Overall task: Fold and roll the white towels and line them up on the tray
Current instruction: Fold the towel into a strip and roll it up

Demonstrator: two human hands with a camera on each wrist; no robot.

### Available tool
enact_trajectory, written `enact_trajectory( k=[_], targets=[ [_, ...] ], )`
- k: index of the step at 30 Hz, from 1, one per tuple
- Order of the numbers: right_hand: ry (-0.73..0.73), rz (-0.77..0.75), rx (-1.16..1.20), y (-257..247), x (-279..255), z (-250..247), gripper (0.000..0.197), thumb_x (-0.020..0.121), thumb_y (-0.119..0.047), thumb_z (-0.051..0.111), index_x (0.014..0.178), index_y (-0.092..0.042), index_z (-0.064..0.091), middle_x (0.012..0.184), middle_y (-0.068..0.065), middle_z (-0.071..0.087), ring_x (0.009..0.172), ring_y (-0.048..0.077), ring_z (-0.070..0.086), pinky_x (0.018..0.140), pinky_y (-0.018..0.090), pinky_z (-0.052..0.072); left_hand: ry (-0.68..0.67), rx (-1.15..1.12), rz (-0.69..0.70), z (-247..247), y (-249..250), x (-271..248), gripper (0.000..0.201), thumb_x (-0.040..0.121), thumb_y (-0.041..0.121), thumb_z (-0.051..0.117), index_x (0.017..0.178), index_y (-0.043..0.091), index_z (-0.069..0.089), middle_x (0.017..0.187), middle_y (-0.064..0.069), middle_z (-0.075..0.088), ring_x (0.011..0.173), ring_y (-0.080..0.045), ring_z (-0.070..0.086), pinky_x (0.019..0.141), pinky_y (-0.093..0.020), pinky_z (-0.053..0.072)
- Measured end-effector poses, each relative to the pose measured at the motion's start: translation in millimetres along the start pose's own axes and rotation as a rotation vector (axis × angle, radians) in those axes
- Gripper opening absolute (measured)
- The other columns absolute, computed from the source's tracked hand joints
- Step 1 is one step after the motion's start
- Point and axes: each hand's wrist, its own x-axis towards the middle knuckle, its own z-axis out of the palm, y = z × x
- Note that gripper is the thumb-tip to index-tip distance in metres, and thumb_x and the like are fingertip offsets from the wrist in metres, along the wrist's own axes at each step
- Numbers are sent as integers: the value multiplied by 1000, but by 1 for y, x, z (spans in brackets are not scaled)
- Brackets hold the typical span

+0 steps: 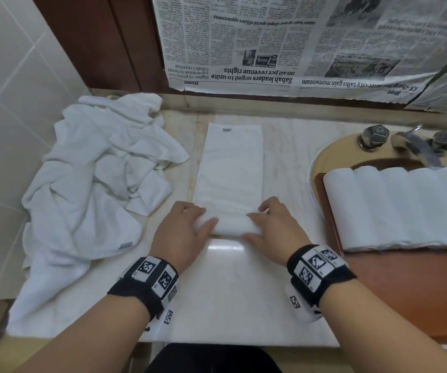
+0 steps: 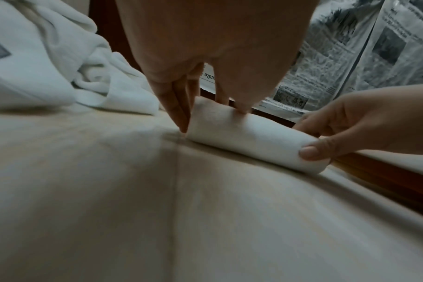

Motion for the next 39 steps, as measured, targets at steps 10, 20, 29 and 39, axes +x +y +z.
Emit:
enact_trajectory(
  k=[10, 20, 29, 39],
  targets=[
    [7, 205, 598, 11, 32, -21, 28, 90, -41, 71, 116, -41, 59, 104, 0, 59, 90, 16, 62, 81, 29, 49, -172, 122, -9, -13, 0, 45, 61, 94, 72, 45, 136, 33, 64, 130, -1, 49, 120, -27, 38, 107, -35, 31],
    [141, 65, -38, -3, 29, -3, 50, 97, -40, 60, 142, -20, 51, 149, 6, 30, 125, 26, 43, 94, 37, 50, 83, 228, -14, -10, 33, 75, 32, 93, 56, 62, 100, 26, 68, 104, -4, 58, 106, -29, 47, 83, -42, 47],
    [32, 47, 218, 18, 68, -36, 48, 96, -42, 62, 142, -30, 51, 123, -2, 50, 118, 19, 46, 102, 34, 40, 13, 315, 176, -10, 7, 81, 69, 80, 82, 51, 131, 38, 67, 130, 0, 45, 117, -28, 35, 99, -49, 41],
    [188, 111, 144, -5, 69, -22, 50, 102, -42, 53, 145, -19, 49, 159, 10, 23, 135, 30, 39, 112, 39, 39, -164, 6, 63, -27, 6, 135, 52, 81, 70, 68, 117, 33, 66, 112, 9, 63, 112, -17, 54, 100, -37, 46]
  ],
)
